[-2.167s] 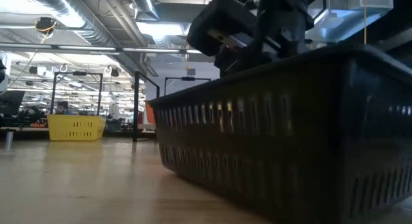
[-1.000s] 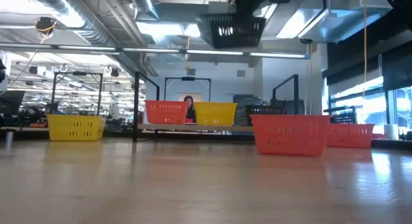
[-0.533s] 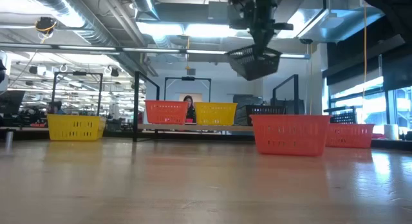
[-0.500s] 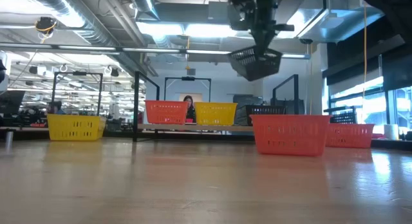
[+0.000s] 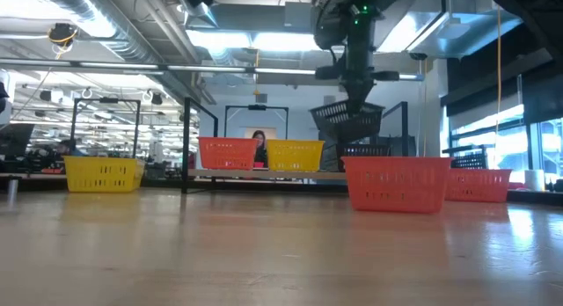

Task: Stack baskets on shelf by color
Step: Stack the left black bin on the black bin on the shelf, then stack the top yellow bin on the yellow bin on the shelf

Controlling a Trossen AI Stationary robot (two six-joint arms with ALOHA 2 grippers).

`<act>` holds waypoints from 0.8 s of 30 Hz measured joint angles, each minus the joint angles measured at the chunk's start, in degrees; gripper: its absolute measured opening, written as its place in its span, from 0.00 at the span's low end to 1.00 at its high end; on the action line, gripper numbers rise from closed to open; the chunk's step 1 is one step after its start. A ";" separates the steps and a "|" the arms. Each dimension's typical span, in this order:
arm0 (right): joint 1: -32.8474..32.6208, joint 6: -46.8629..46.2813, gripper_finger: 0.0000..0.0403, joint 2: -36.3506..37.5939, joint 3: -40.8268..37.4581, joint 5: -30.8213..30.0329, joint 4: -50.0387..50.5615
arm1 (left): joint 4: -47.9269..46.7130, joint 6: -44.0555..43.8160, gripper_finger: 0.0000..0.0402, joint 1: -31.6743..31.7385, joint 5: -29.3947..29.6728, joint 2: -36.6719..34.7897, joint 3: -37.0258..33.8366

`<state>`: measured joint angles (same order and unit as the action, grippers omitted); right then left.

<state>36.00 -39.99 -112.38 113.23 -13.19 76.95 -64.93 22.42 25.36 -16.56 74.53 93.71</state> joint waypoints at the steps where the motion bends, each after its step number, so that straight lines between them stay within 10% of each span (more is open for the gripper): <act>1: 0.09 0.00 0.00 -0.02 -0.43 -0.06 -0.11 | 0.03 0.06 0.15 0.24 0.07 0.17 0.00; 24: 0.44 1.37 0.17 -0.02 0.55 -0.33 -2.07 | 0.09 0.19 0.15 2.17 1.05 0.52 0.00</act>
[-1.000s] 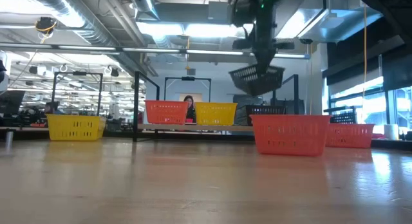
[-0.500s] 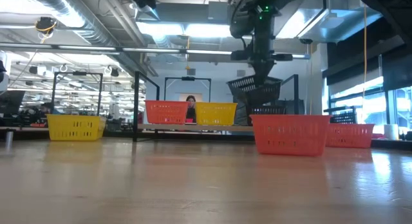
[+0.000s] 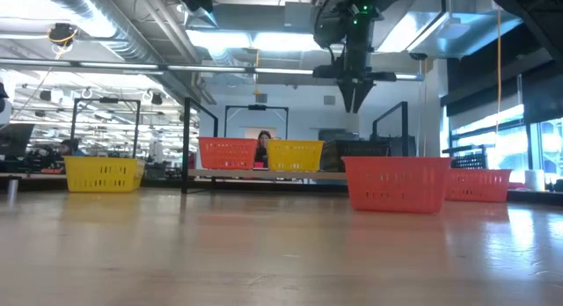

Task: Stack baskets on shelf by color
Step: Stack the top yellow bin on the yellow bin on the shelf

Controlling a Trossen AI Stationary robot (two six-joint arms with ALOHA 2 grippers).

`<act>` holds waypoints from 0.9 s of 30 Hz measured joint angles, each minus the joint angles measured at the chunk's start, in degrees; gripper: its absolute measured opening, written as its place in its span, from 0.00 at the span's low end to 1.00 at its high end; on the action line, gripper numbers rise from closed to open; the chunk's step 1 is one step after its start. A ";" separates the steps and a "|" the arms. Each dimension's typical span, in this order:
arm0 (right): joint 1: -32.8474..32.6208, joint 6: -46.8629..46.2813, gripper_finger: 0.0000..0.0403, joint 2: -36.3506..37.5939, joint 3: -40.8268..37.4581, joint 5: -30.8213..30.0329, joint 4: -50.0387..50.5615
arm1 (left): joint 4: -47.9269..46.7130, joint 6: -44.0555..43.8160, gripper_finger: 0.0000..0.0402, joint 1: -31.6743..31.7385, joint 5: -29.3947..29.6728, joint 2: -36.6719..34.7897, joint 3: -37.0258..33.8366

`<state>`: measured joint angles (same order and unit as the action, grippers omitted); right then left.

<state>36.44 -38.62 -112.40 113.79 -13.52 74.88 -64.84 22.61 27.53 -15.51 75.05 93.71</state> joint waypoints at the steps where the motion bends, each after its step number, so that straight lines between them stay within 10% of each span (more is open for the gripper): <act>1: 0.00 0.77 0.17 0.00 1.02 -0.59 0.23 | 0.00 -0.02 0.15 0.00 0.00 0.00 0.00; 15: -15.80 34.96 0.18 4.39 11.82 2.45 4.89 | -0.98 -3.41 0.15 0.00 0.02 -0.39 0.00; 27: -24.08 30.23 0.18 7.60 11.79 4.13 14.85 | -7.91 -8.75 0.15 3.12 0.07 -0.74 0.01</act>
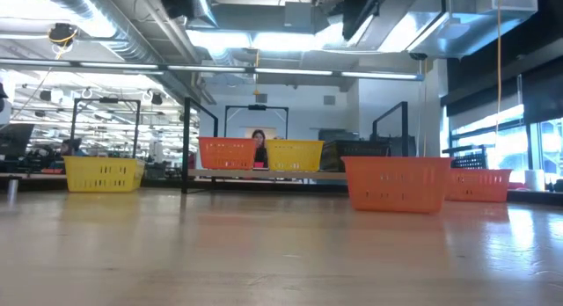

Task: Stack baskets on shelf by color
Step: Stack the top yellow bin on the yellow bin on the shelf

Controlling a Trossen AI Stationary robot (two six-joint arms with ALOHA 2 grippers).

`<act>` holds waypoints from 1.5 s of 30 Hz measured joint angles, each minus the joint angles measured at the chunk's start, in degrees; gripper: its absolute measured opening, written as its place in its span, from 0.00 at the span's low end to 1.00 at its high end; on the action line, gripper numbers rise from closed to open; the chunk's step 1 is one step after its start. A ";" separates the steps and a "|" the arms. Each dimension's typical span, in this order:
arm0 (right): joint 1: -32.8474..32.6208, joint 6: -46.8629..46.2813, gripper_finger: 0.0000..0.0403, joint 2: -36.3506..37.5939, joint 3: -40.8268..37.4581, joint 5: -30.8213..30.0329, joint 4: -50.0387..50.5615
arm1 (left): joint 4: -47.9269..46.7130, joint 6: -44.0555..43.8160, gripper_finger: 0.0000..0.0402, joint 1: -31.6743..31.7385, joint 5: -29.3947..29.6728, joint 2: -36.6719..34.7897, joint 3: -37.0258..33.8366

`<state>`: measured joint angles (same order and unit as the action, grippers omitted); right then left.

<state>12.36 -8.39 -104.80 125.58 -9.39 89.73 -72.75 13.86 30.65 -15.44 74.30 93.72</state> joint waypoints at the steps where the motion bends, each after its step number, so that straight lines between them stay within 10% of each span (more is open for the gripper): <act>1: -0.40 -0.76 0.18 0.70 0.00 -0.01 -0.20 | -1.30 -1.43 0.15 0.56 0.00 0.00 0.01; 16: -7.71 -6.47 0.18 7.31 0.00 -9.05 -2.39 | -16.59 -32.40 0.15 3.63 14.22 -0.74 -7.43; 33: -7.51 -3.13 0.18 7.63 0.00 -9.09 -3.72 | 6.13 -18.19 0.15 3.52 13.09 -4.83 -41.15; 45: -7.50 -3.10 0.18 7.63 0.00 -9.05 -3.74 | 17.79 -15.56 0.15 3.56 17.60 -4.82 -50.31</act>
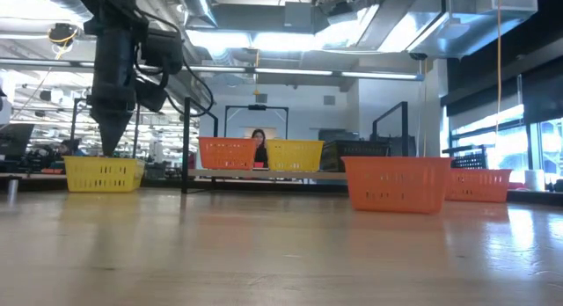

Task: Stack baskets on shelf by color
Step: Stack the top yellow bin on the yellow bin on the shelf

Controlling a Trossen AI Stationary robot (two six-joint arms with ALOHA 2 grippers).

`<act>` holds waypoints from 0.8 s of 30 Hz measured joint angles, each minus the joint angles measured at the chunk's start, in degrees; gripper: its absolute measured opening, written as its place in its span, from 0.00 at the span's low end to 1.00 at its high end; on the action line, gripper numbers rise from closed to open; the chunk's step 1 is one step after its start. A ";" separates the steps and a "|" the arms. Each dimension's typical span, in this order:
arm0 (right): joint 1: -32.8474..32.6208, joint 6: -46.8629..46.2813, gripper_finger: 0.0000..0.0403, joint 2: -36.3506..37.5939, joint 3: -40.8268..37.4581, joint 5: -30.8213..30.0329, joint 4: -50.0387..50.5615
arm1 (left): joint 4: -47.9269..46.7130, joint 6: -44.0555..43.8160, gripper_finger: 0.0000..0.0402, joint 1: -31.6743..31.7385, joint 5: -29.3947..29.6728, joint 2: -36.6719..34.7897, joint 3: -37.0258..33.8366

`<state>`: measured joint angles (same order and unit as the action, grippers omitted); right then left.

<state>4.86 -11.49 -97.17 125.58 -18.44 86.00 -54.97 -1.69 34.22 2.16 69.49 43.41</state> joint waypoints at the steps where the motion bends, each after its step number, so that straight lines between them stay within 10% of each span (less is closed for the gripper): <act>1: 0.00 0.00 0.18 0.00 0.00 0.00 0.00 | 0.67 0.00 0.15 0.00 -0.03 0.01 -0.28; 24: 0.00 0.00 0.18 -0.02 0.00 0.02 0.00 | 1.56 -0.23 0.07 -0.04 0.14 6.71 -1.15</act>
<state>4.86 -11.49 -97.19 125.58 -18.41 86.00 -53.41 -1.92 34.17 2.31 76.19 42.26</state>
